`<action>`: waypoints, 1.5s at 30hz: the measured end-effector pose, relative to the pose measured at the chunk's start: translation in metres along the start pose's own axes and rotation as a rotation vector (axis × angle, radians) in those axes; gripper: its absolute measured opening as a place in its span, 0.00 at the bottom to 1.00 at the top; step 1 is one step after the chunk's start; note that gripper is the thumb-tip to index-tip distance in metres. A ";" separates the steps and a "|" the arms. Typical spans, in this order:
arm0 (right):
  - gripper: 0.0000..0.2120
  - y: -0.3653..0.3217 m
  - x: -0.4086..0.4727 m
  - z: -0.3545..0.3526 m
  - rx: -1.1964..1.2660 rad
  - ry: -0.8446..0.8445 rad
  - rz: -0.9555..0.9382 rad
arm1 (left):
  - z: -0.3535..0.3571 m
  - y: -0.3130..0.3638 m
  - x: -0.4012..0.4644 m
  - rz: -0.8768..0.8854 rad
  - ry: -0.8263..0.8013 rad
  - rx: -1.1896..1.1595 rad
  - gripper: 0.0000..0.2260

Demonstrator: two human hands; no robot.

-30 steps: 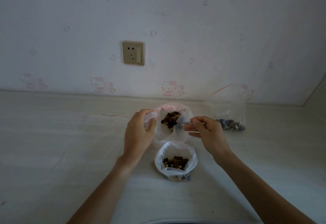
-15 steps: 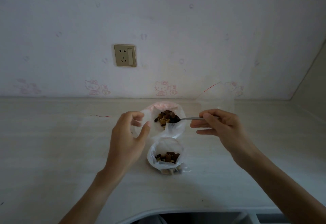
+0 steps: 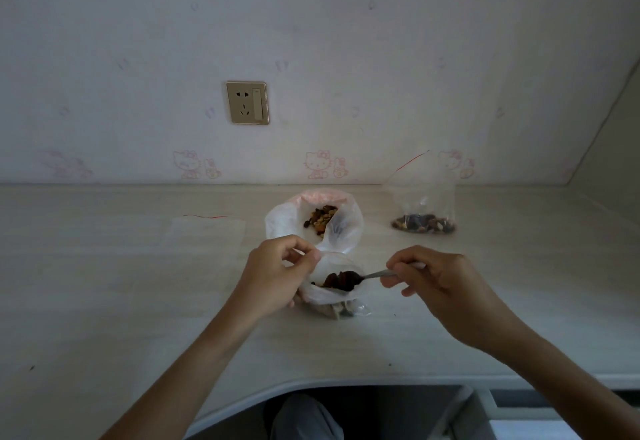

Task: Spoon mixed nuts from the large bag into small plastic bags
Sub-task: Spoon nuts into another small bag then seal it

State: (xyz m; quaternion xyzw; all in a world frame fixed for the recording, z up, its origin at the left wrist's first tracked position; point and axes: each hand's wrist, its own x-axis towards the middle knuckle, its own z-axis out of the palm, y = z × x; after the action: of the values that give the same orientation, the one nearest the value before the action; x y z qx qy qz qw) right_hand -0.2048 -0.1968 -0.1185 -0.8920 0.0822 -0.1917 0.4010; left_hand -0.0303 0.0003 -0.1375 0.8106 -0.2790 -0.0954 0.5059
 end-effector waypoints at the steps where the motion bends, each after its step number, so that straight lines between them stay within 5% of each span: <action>1: 0.08 -0.002 -0.003 -0.002 -0.173 -0.003 -0.104 | 0.001 0.002 0.000 -0.026 -0.009 -0.055 0.06; 6: 0.09 -0.020 -0.007 -0.011 -0.787 -0.095 -0.610 | 0.004 0.003 -0.001 -0.109 -0.008 -0.188 0.05; 14: 0.11 -0.030 -0.003 -0.019 -0.907 -0.151 -0.777 | 0.001 -0.005 0.002 -0.096 -0.011 -0.056 0.05; 29: 0.11 0.022 0.032 0.000 0.582 0.133 0.083 | -0.013 -0.004 0.032 0.265 0.352 0.331 0.06; 37: 0.11 0.031 0.075 0.025 0.644 0.203 0.189 | -0.011 -0.001 0.091 0.355 0.424 0.460 0.11; 42: 0.12 0.030 0.099 0.048 0.529 0.157 0.153 | -0.010 -0.002 0.123 0.119 0.118 0.666 0.23; 45: 0.11 0.028 0.113 0.062 0.470 0.121 0.109 | -0.007 0.000 0.133 0.021 0.043 0.689 0.17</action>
State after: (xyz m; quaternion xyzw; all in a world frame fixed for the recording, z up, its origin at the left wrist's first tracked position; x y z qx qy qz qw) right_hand -0.0765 -0.2072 -0.1458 -0.7554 0.1073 -0.2369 0.6015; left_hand 0.0827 -0.0676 -0.1168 0.9328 -0.2924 0.0266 0.2092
